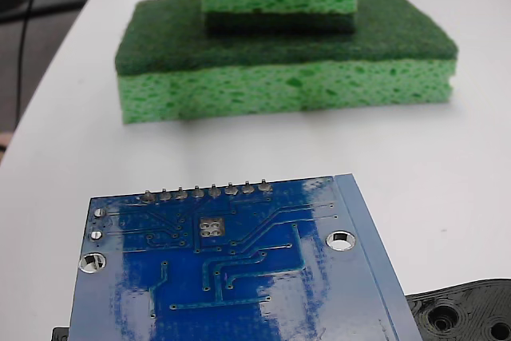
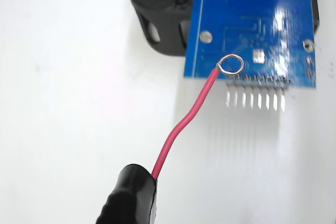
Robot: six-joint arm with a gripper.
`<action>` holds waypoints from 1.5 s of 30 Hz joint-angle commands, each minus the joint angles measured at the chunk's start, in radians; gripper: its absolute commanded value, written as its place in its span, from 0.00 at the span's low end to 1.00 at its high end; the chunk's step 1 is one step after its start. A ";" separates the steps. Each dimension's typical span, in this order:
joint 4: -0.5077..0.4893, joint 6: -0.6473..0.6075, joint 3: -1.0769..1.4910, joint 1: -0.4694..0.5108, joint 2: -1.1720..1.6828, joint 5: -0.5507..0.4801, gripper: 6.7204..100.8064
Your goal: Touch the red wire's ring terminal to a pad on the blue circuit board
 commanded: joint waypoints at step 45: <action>0.009 0.230 0.601 -0.350 0.778 0.410 0.99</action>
